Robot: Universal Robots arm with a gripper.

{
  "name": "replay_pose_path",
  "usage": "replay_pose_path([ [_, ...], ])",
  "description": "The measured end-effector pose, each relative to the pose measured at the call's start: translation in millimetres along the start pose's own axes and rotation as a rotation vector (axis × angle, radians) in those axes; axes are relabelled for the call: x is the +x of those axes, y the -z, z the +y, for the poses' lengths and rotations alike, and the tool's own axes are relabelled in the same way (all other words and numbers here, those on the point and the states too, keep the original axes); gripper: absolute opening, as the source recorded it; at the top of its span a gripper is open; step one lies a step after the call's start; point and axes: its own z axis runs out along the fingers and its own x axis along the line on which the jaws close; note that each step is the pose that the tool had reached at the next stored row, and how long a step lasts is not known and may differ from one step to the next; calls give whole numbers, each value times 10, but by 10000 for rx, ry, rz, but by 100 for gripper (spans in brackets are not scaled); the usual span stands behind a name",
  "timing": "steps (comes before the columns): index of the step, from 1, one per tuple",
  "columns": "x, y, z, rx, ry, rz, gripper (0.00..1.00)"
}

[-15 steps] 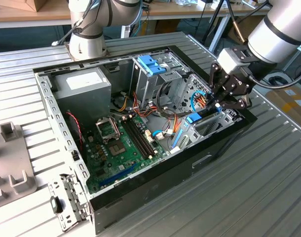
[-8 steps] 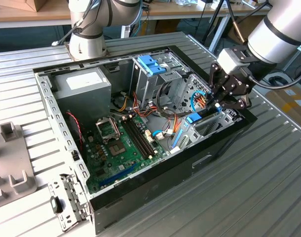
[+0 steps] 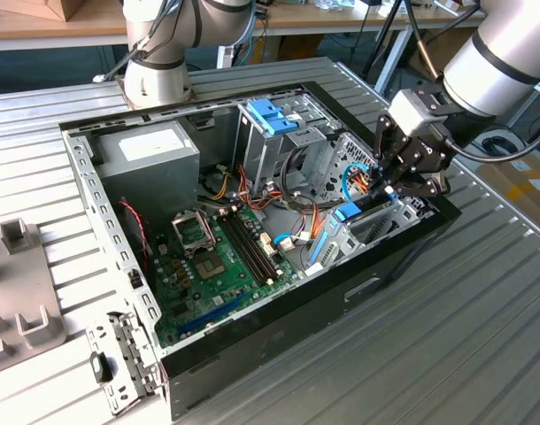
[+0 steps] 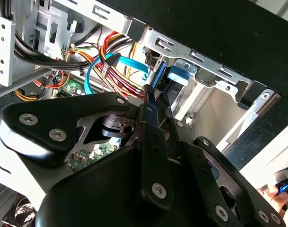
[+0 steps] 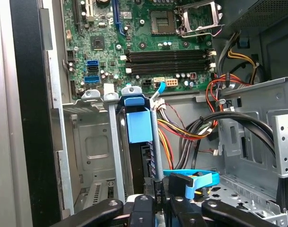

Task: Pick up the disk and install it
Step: 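Insert the first disk wire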

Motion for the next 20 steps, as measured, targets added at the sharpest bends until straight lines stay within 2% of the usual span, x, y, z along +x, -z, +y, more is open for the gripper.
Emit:
replay_pose_path([
  [20,3,-15,-1,-28,177,9,18],
])
